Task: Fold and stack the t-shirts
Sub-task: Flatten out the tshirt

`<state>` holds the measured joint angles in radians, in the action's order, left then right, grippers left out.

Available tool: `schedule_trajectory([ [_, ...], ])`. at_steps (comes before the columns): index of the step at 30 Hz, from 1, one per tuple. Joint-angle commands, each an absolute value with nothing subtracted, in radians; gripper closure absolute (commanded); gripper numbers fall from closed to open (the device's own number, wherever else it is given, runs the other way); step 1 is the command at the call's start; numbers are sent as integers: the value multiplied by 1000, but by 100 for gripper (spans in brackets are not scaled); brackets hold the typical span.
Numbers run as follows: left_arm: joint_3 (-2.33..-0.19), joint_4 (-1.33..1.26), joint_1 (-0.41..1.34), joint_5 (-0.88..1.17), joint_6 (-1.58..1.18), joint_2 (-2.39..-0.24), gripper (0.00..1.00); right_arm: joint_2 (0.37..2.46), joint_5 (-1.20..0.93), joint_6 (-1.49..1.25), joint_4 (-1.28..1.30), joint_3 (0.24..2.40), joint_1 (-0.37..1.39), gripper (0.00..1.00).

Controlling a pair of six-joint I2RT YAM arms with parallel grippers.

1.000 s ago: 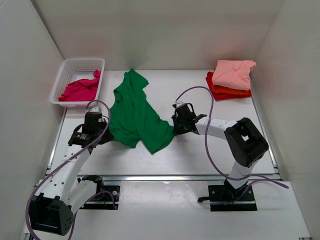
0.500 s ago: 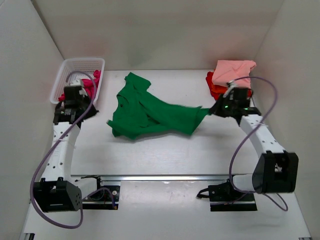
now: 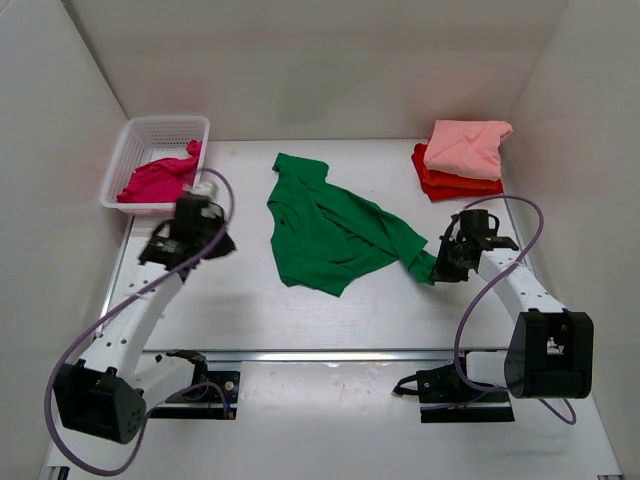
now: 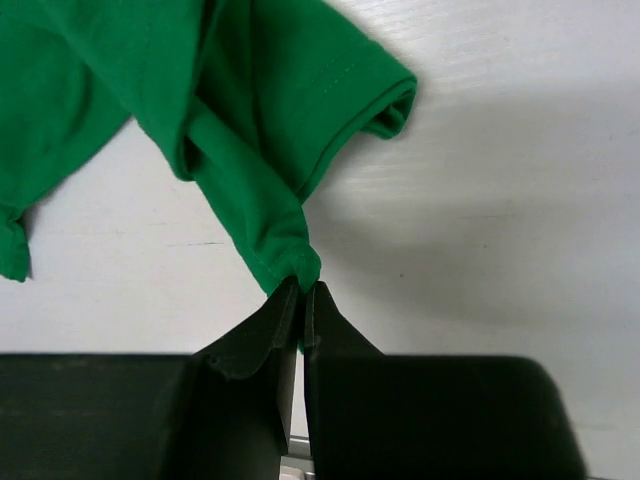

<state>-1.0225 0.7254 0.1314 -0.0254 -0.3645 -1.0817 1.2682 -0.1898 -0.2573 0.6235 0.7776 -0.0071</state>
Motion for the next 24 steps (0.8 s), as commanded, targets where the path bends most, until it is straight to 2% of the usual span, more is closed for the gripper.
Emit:
schedule_trajectory([
  [1,-853,606,384,21,-539,-1060,100,1246,-155,-241,594,785,12,100],
  [2,-785,566,441,43,-575,-1072,85,1247,-141,-248,604,788,26,100],
  [3,-726,489,465,82,-644,-1090,65,1259,-134,-249,594,785,47,100],
  [6,-648,324,515,45,-754,-1117,40,1253,-147,-270,580,772,60,100],
  [8,-641,296,499,22,-758,-1143,39,1247,-153,-279,571,766,69,100],
  [11,-661,244,485,5,-738,-1205,58,1227,-173,-287,552,741,72,100],
  [12,-663,238,486,6,-736,-1227,61,1230,-172,-287,549,735,75,100],
  [17,-707,137,529,15,-755,-1330,60,1229,-186,-293,528,709,72,100],
  [21,-764,133,532,2,-710,-1460,52,1229,-199,-290,525,713,71,100],
  [24,-762,107,512,2,-704,-1482,49,1221,-207,-290,528,715,68,100],
])
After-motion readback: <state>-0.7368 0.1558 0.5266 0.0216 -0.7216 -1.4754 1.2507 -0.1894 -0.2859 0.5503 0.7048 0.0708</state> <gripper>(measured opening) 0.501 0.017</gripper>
